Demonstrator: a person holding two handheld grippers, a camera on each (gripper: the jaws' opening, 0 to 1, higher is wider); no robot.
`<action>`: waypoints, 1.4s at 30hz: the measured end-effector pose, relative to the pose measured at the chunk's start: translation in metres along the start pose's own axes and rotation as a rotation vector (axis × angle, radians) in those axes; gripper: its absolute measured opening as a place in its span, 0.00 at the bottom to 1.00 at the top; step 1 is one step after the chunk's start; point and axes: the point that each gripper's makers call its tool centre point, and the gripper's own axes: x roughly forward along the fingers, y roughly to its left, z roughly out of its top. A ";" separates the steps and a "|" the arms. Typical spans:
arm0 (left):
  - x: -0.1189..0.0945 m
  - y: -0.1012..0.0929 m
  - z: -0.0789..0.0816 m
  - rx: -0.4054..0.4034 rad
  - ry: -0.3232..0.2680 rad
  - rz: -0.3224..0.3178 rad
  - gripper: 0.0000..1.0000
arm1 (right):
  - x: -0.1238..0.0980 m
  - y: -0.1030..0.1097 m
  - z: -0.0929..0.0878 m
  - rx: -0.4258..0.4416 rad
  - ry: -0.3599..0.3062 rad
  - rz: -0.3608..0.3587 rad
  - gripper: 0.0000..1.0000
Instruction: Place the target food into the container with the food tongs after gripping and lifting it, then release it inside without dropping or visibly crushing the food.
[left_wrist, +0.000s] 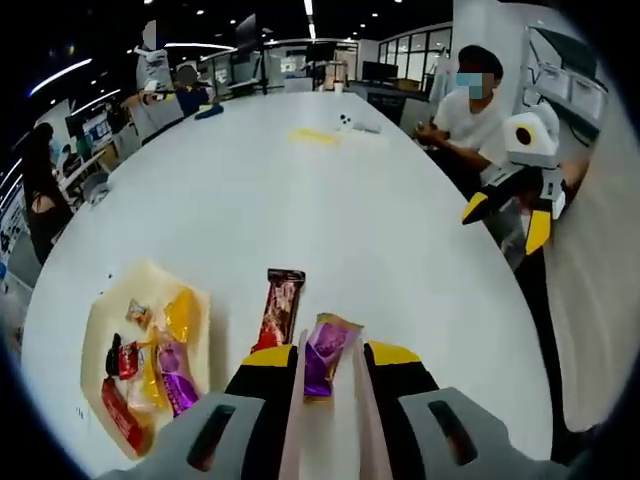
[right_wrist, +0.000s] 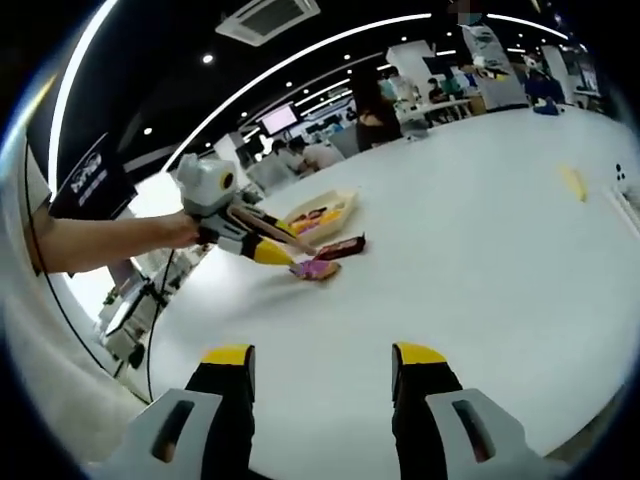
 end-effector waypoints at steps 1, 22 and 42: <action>0.001 0.000 -0.001 0.004 0.004 -0.001 0.25 | 0.000 -0.001 0.000 0.002 -0.001 -0.003 0.55; 0.013 0.006 -0.020 -0.134 0.002 0.037 0.20 | -0.010 -0.006 -0.007 0.049 -0.014 -0.032 0.52; -0.015 0.007 -0.005 -0.289 -0.094 0.105 0.18 | -0.007 -0.002 -0.002 0.039 -0.023 0.003 0.50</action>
